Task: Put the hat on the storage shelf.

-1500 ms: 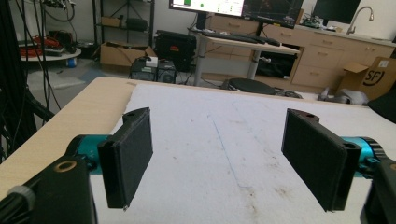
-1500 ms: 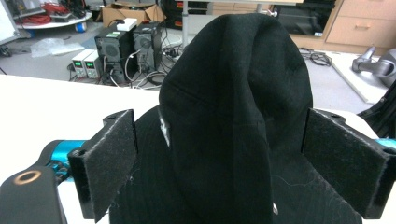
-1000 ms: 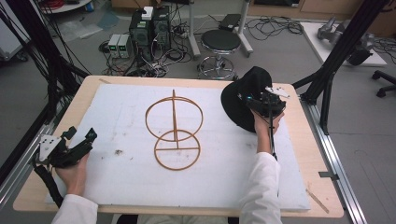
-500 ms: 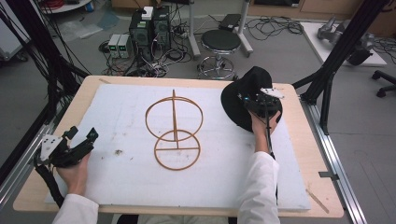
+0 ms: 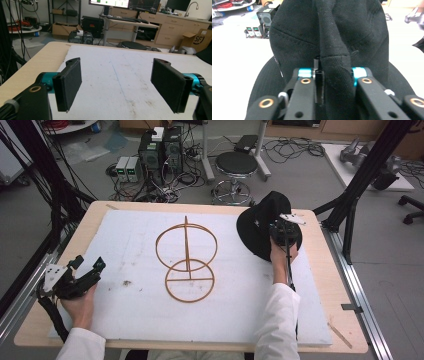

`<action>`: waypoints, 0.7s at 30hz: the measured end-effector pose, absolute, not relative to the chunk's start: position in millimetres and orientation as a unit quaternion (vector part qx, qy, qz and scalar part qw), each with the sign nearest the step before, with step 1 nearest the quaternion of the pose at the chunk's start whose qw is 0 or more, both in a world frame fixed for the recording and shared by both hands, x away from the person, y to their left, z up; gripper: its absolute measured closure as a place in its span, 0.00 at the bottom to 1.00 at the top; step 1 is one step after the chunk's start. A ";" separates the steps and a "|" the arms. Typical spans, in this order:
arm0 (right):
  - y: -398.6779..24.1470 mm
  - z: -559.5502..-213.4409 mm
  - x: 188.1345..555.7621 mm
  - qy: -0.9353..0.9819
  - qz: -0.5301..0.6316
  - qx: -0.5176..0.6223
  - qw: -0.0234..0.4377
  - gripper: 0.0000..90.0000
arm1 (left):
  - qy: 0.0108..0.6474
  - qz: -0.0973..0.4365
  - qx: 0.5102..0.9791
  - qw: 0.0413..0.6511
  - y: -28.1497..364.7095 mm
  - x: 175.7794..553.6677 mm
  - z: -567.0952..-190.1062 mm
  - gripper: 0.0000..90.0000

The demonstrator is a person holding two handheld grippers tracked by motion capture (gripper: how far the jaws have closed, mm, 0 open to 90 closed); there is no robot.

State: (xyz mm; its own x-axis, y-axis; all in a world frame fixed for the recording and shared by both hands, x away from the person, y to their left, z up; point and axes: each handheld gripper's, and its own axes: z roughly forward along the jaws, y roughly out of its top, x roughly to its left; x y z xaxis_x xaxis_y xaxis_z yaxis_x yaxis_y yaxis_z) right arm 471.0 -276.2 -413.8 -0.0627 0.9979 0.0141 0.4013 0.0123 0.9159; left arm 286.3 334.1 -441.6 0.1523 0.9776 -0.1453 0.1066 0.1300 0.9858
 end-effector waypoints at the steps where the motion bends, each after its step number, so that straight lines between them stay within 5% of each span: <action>1: -276.0 -413.6 470.7 0.608 0.398 0.577 0.373 0.94 | 0.515 0.398 0.526 0.547 334.2 286.4 -441.6 0.28; 21: -277.5 -409.9 466.6 0.596 0.407 0.589 0.364 0.97 | 0.514 0.397 0.527 0.548 333.9 285.3 -441.4 0.28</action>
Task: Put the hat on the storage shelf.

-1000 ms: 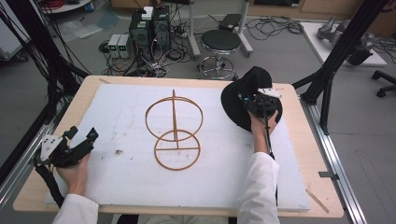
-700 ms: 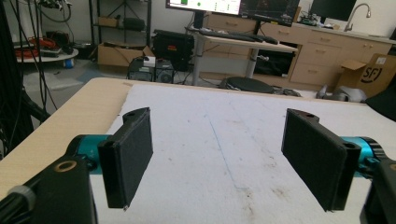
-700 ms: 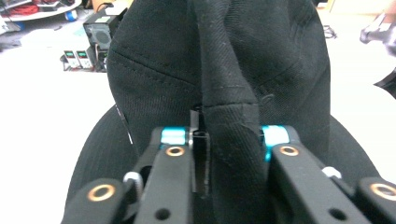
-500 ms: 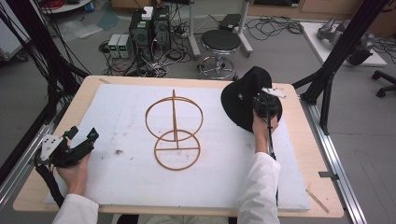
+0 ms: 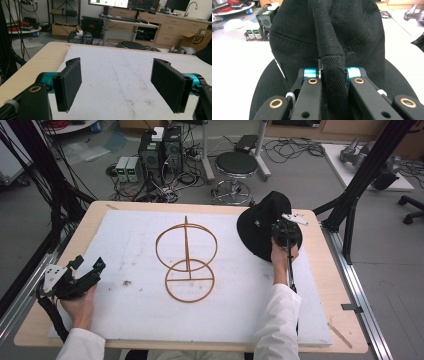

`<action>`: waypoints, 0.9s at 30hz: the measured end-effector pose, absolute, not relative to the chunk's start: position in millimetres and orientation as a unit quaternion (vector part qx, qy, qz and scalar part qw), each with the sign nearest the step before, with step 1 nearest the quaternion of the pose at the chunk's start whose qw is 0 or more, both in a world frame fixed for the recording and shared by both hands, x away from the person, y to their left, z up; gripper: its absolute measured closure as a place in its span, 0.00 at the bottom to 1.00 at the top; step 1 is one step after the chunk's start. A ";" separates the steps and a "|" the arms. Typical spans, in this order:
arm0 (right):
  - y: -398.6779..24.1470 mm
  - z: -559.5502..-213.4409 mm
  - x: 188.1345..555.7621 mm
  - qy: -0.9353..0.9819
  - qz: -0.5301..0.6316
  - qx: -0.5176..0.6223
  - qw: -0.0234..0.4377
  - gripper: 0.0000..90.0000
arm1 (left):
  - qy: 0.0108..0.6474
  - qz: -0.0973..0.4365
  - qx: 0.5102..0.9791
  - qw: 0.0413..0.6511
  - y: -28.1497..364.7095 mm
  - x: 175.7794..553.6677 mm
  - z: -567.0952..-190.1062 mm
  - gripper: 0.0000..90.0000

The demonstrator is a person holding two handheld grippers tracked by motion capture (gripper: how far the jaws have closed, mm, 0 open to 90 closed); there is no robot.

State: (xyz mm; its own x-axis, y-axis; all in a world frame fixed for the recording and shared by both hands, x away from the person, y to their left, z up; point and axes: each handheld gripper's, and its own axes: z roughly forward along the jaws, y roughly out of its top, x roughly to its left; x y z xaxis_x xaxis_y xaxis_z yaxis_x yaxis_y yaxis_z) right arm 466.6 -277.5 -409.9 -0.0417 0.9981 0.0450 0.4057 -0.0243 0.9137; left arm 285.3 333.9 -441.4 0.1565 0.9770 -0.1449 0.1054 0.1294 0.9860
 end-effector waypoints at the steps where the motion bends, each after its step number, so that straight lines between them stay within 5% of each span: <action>1: -277.7 -409.0 466.0 0.596 0.410 0.587 0.363 0.97 | 0.514 0.397 0.527 0.548 334.1 285.4 -441.5 0.28; 27: -266.8 -352.0 422.4 0.577 0.485 0.528 0.391 0.98 | 0.514 0.393 0.519 0.559 334.2 284.1 -440.4 0.28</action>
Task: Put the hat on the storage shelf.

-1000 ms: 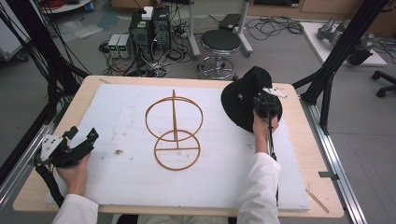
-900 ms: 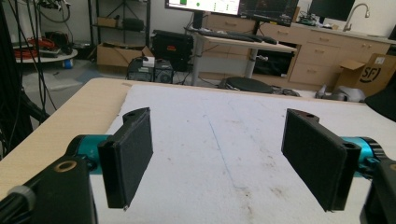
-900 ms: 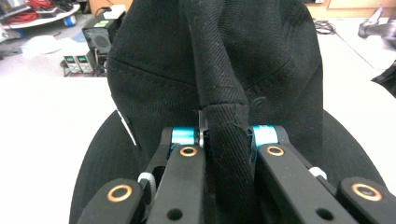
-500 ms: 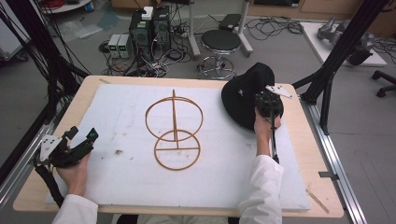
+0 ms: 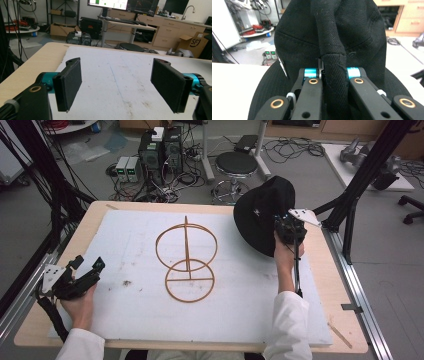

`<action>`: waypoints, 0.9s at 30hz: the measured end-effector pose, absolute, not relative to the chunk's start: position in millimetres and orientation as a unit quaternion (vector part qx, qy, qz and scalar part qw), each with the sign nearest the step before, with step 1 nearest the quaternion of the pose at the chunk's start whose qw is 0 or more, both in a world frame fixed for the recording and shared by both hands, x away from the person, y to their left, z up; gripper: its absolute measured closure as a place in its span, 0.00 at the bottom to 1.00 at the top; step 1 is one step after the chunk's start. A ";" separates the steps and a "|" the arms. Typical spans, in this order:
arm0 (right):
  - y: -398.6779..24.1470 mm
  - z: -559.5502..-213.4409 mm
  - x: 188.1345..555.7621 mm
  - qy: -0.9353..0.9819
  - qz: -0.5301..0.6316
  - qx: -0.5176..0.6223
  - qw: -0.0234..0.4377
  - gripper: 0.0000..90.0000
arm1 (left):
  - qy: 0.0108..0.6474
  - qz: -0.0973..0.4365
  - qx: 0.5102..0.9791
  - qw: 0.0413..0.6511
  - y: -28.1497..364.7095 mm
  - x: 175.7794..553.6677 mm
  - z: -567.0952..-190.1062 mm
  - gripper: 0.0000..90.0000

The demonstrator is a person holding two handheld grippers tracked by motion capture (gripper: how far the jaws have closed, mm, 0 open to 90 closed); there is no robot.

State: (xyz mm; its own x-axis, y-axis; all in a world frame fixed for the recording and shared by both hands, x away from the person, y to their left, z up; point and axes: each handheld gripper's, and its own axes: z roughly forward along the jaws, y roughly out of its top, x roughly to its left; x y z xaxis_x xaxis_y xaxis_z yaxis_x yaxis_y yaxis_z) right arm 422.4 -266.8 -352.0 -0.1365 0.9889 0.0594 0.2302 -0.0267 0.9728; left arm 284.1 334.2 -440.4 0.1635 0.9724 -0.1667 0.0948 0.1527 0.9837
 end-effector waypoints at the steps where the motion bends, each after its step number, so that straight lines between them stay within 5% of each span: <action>1: -264.1 -347.5 418.3 0.577 0.491 0.519 0.397 0.98 | 0.514 0.392 0.519 0.559 334.2 283.8 -440.2 0.28; 27: -238.2 -292.8 346.2 0.540 0.604 0.405 0.422 0.97 | 0.516 0.391 0.516 0.561 335.1 284.4 -440.6 0.28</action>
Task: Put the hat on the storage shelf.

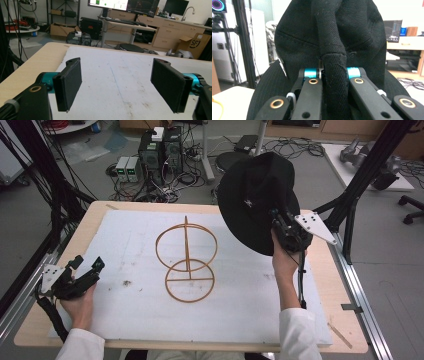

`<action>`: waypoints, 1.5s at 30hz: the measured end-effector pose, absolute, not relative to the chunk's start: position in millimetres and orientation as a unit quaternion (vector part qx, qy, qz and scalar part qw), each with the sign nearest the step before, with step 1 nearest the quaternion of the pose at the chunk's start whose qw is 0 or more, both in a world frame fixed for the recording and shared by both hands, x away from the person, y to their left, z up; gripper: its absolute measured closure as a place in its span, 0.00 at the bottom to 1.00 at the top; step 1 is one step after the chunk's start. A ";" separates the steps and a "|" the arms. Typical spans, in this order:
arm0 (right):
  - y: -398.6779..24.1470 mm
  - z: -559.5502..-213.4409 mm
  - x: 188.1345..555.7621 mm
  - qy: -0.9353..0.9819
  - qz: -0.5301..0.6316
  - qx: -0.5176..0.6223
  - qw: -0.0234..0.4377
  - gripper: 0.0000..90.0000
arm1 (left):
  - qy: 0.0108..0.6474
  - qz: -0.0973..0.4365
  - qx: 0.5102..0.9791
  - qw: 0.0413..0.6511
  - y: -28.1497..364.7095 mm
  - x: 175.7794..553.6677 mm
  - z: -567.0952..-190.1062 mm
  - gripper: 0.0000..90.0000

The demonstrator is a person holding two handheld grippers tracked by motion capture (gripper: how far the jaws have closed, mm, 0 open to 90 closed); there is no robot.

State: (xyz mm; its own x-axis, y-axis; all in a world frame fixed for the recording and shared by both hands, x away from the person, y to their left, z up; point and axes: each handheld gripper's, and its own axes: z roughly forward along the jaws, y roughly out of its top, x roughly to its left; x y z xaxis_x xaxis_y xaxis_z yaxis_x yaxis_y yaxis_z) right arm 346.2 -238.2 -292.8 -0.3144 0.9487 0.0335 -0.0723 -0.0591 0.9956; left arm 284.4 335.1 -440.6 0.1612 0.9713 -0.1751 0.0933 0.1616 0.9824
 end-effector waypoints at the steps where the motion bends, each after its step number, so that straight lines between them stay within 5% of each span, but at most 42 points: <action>1: -238.2 -292.8 346.2 0.540 0.604 0.405 0.422 0.97 | 0.516 0.391 0.516 0.561 335.0 284.4 -440.5 0.28; 26: -223.5 -268.4 295.2 0.528 0.693 0.315 0.376 0.97 | 0.517 0.386 0.514 0.566 335.0 285.7 -440.9 0.28; 45: -158.5 -254.5 277.0 0.591 0.707 0.216 0.321 0.97 | 0.520 0.386 0.508 0.568 335.7 286.7 -440.5 0.29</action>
State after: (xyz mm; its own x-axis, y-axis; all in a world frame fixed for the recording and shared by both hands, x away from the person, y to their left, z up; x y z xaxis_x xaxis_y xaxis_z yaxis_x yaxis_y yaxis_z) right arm 277.0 -158.5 -254.5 -0.7000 0.7103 -0.0741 -0.1991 -0.0944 0.9754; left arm 286.7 335.7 -440.5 0.1620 0.9666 -0.1985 0.0888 0.1861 0.9785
